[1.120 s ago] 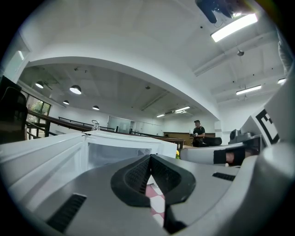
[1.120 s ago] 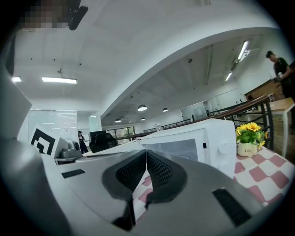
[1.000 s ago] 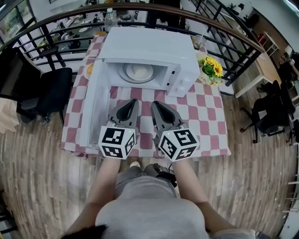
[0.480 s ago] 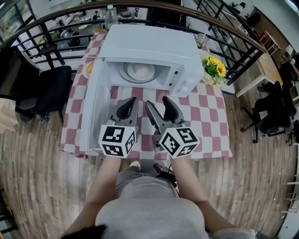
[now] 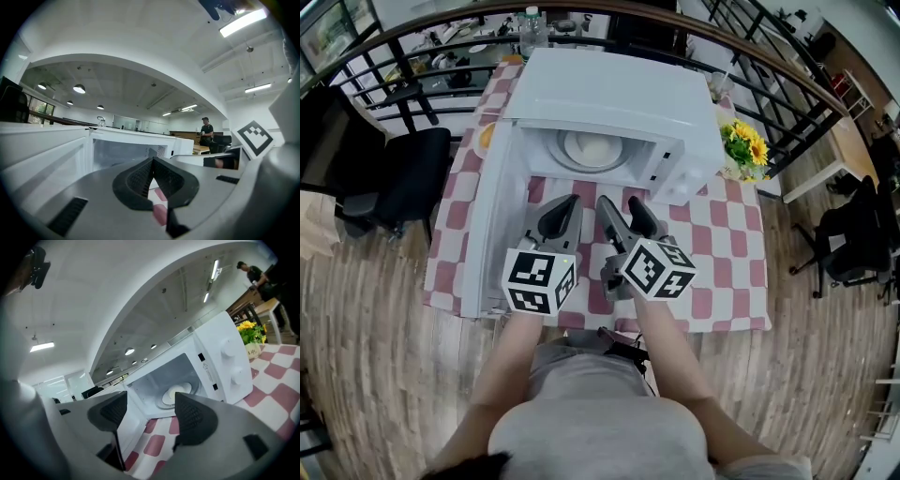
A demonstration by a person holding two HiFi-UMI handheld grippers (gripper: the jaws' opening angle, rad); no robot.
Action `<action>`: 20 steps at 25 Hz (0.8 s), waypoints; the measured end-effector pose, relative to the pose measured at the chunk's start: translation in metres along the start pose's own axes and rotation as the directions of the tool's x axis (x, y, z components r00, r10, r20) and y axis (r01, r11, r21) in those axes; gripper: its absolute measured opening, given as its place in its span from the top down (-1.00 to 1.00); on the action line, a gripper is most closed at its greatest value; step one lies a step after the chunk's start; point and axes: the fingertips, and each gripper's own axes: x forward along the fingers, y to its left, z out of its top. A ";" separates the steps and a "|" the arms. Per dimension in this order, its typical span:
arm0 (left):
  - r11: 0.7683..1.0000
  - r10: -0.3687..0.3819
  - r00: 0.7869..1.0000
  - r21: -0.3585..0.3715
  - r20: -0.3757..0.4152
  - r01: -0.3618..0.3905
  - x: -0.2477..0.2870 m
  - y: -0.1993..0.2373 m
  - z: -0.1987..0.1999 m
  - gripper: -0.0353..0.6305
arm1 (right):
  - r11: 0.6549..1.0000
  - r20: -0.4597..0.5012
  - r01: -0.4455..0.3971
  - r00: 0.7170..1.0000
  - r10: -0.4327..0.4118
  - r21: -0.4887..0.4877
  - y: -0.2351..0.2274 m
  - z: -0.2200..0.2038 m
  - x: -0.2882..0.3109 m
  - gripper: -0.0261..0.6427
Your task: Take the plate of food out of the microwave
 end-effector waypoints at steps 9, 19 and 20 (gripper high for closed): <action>1.000 0.001 0.999 0.030 -0.035 0.000 0.015 0.011 -0.008 0.88 | 0.973 -0.023 0.130 0.992 -0.128 0.193 -0.034 -0.017 0.049 -0.03; 1.000 0.019 0.999 0.013 -0.043 -0.019 0.028 0.027 -0.015 0.88 | 0.871 -0.089 0.300 0.953 -0.288 0.389 -0.082 -0.046 0.090 -0.03; 1.000 0.017 0.999 0.014 -0.044 -0.017 0.028 0.027 -0.015 0.88 | 0.857 -0.098 0.311 0.950 -0.298 0.411 -0.086 -0.049 0.093 -0.03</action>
